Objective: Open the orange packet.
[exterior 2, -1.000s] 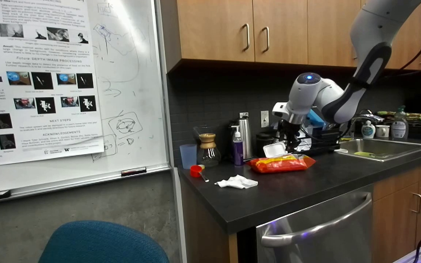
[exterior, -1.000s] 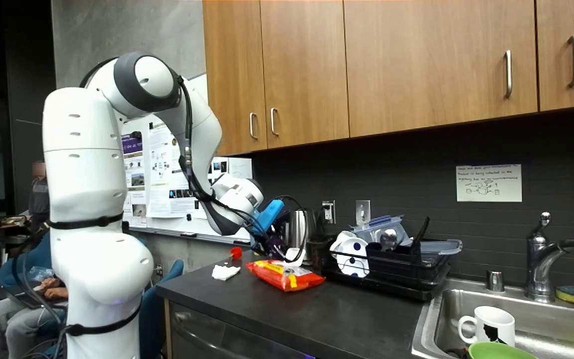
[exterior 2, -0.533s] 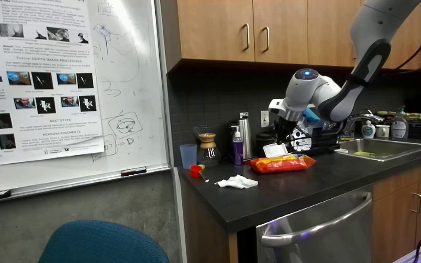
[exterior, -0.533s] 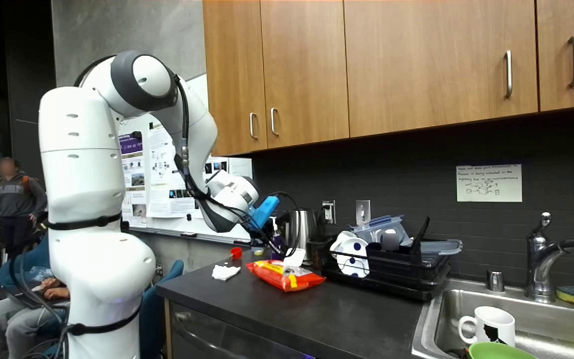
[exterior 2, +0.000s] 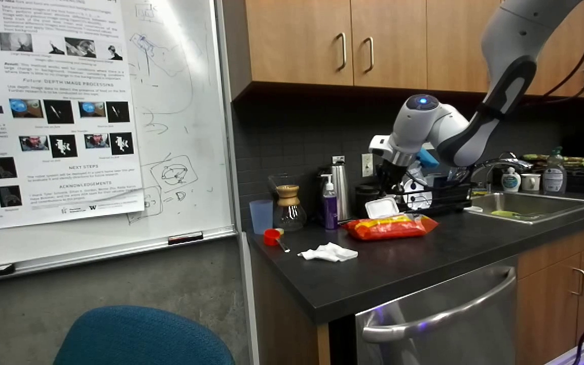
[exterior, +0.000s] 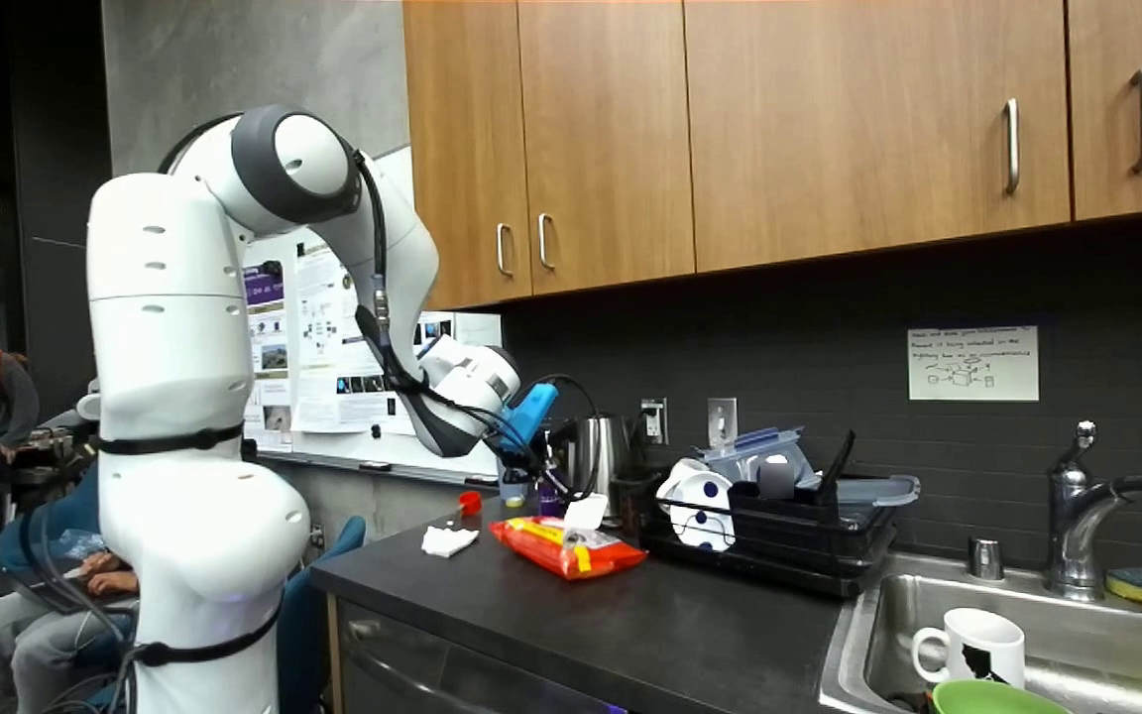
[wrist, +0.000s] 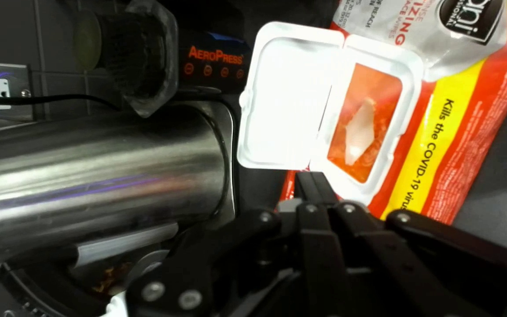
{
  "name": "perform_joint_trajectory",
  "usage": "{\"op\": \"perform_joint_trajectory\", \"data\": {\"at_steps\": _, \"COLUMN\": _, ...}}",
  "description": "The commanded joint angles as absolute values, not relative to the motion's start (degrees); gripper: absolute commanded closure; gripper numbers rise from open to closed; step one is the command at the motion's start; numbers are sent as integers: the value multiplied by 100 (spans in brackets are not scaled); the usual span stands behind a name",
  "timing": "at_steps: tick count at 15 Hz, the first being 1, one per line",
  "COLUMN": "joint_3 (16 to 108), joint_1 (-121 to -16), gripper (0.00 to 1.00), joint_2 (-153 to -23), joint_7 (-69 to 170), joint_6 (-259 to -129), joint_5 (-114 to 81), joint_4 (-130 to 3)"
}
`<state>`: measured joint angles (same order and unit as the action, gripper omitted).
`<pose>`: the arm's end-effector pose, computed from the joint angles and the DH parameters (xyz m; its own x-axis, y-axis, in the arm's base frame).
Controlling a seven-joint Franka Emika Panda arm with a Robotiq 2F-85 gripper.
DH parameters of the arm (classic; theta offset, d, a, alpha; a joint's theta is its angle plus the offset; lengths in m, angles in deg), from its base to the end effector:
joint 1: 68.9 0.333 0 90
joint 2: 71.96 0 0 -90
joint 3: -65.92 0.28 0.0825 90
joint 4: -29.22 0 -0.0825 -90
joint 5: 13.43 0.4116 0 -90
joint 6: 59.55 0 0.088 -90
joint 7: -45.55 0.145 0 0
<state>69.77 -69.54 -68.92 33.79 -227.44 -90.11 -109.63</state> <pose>0.5306 0.0837 0.2731 0.1041 0.9853 -0.1353 0.7464 0.0125 0.6654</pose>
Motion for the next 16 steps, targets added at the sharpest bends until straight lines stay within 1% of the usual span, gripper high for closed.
{"op": "perform_joint_trajectory", "data": {"at_steps": 1, "joint_3": 6987, "joint_1": -6956, "gripper": 100, "joint_2": -7257, "joint_7": 3526, "joint_6": -22840, "joint_5": -9286, "joint_4": -10596}}
{"op": "perform_joint_trajectory", "data": {"at_steps": 16, "joint_3": 6849, "joint_1": -7029, "gripper": 100, "joint_2": -8265, "joint_7": 3606, "joint_6": -22873, "joint_5": -9664, "joint_4": -9726}}
